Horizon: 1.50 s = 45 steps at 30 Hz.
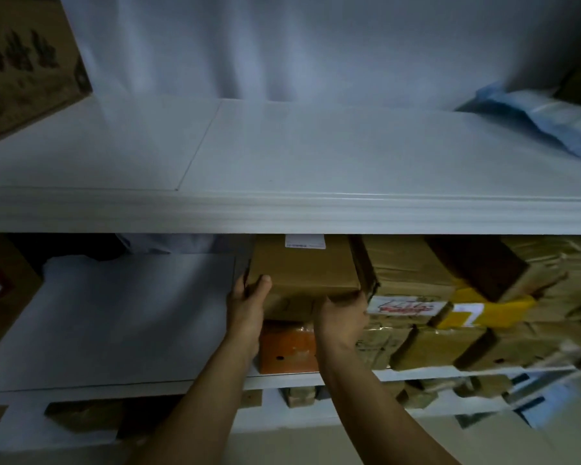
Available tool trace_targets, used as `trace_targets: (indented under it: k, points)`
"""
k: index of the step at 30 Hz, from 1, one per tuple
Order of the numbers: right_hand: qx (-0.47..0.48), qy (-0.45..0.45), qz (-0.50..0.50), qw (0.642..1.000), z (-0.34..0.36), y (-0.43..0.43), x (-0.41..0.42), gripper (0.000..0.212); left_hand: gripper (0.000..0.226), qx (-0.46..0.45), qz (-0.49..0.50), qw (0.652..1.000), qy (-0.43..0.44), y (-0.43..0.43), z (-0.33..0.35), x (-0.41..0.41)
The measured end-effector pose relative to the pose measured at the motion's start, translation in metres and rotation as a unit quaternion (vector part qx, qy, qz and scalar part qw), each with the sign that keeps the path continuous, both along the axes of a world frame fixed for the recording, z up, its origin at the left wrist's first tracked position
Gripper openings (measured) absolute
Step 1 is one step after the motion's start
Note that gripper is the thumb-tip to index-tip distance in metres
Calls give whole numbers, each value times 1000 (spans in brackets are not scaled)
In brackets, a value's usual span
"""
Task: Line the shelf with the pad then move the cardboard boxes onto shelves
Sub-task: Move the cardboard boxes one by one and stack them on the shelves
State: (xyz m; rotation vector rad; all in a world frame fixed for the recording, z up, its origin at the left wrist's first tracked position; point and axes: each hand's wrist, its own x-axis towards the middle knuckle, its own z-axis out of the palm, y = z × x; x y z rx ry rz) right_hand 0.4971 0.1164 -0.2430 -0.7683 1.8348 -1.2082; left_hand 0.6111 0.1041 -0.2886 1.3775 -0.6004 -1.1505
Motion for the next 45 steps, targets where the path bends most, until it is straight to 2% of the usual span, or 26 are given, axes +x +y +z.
trace_targets:
  k: [3, 8, 11, 13, 16, 18, 21, 25, 29, 34, 38, 42, 45]
  points:
    - [2, -18, 6, 1000, -8, 4, -11, 18, 56, 9, 11, 1000, -12, -1, -1, -13]
    - [18, -69, 40, 997, -7, 5, -21, 22, 46, 13, 18, 1000, -15, -2, 4, -15]
    - [35, -85, 92, 992, -3, 9, -12, 14, 54, 19, 31, 999, -17, 3, 6, -11]
    - [28, -102, 135, 985, 5, 14, -5, 18, 60, 38, 55, 998, -14, 9, 12, -7]
    - [15, -123, 203, 971, 23, 26, 12, 29, 42, 67, 117, 990, -39, 22, 28, 9]
    - [5, -139, 256, 957, 36, 35, 30, 35, 25, 72, 151, 984, -65, 38, 42, 27]
    - [-23, -153, 349, 924, 59, 50, 65, 33, 29, 58, 194, 974, -103, 68, 62, 66]
    - [-79, -149, 465, 869, 104, 73, 114, 23, 12, 3, 295, 951, -93, 117, 100, 118]
    - [-118, -168, 501, 841, 151, 84, 158, 24, 30, -25, 381, 911, -156, 150, 148, 173]
    - [-135, -177, 498, 838, 189, 75, 213, 23, 36, -55, 432, 889, -143, 173, 194, 247]
    - [-157, -123, 491, 848, 216, 61, 254, 31, 31, -33, 425, 886, -182, 171, 229, 310]
    - [-129, -137, 488, 852, 244, 55, 293, 54, 62, -3, 396, 887, -236, 154, 252, 376]
    - [-114, -179, 483, 850, 260, 52, 318, 53, 71, -15, 376, 893, -245, 139, 264, 409]
